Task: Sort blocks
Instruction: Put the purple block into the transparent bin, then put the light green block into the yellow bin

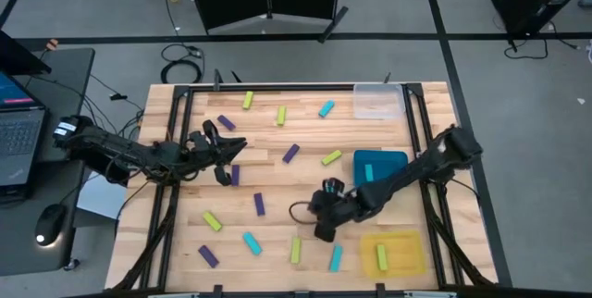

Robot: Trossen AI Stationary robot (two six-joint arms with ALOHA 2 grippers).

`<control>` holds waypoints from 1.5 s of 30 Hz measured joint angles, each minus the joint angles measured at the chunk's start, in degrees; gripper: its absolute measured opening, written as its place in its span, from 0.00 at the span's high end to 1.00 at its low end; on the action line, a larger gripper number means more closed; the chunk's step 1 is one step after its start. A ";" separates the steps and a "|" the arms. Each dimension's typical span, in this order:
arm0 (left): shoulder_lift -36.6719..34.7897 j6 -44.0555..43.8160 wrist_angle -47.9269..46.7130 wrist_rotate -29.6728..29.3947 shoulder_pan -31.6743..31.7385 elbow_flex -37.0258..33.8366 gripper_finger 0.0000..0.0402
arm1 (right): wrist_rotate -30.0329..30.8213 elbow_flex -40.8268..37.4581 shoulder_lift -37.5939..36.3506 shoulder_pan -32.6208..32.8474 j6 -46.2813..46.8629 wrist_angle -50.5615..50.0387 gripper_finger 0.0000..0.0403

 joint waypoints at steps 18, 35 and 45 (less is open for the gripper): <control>0.00 -1.64 -2.98 0.01 0.00 0.00 0.85 | 19.64 0.10 -23.88 -28.81 -9.28 -20.90 0.71; 0.00 -3.39 -4.54 0.02 0.00 0.00 0.85 | 16.51 0.10 -24.44 -59.06 -10.59 -26.81 0.71; 0.00 -3.15 -6.40 -0.95 0.00 0.00 0.85 | 16.50 0.12 -24.44 -61.83 -12.60 -23.61 0.36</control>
